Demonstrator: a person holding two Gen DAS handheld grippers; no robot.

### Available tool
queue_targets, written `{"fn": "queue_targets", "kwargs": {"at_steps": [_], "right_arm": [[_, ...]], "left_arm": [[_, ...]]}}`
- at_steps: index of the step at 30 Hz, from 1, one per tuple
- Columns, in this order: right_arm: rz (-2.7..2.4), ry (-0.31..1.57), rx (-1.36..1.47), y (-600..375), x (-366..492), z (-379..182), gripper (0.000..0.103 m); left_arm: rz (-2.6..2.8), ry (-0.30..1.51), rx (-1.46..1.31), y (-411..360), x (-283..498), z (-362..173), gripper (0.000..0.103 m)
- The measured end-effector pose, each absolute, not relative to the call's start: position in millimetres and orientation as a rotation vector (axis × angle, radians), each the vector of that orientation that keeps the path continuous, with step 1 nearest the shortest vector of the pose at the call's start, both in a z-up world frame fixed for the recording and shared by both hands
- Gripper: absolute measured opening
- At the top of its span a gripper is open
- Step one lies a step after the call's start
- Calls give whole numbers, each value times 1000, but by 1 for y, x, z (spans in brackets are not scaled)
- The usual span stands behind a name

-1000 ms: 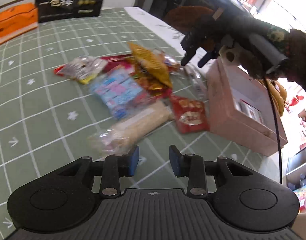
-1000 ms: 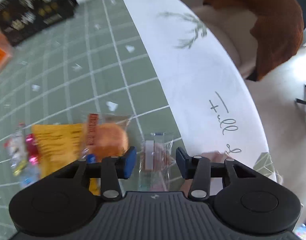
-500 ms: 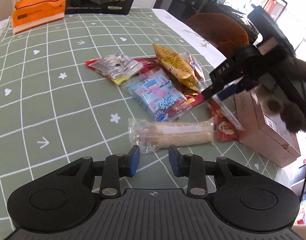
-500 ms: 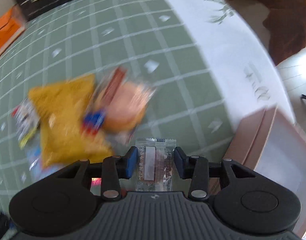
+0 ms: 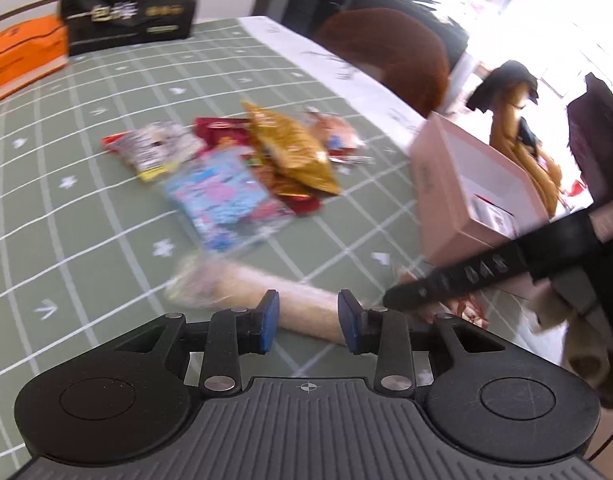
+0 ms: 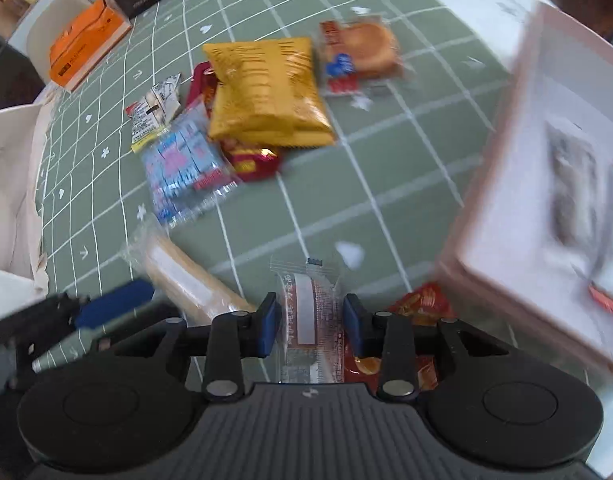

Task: Organize snacks
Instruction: 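Carry both packets into the pink box and open both grippers, then grasp the red egg snack pouch with the right gripper while the left gripper grasps another clear wrapped bar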

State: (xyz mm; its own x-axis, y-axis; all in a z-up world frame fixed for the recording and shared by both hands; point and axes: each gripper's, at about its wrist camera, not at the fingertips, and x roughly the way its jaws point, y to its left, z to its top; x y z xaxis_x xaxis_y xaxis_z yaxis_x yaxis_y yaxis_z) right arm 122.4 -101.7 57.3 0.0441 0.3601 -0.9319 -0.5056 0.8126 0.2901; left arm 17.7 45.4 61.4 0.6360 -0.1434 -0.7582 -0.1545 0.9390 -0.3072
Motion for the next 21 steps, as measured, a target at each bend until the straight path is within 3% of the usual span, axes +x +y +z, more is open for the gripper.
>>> {"fn": "queue_targets", "kwargs": {"at_steps": [4, 6, 8, 14, 21], "right_arm": [[659, 1259, -110, -138, 104, 74, 39], [608, 1168, -124, -156, 90, 86, 59], [546, 1107, -124, -172, 79, 90, 66], [334, 1156, 43, -216, 90, 69, 66], [357, 1104, 61, -223, 77, 64, 66]], "left_arm": [[-32, 904, -331, 25, 19, 61, 37], [-47, 912, -334, 16, 18, 59, 37], [-68, 924, -340, 4, 16, 57, 37], [-55, 946, -312, -37, 33, 47, 37], [-17, 956, -87, -55, 36, 38, 42]]}}
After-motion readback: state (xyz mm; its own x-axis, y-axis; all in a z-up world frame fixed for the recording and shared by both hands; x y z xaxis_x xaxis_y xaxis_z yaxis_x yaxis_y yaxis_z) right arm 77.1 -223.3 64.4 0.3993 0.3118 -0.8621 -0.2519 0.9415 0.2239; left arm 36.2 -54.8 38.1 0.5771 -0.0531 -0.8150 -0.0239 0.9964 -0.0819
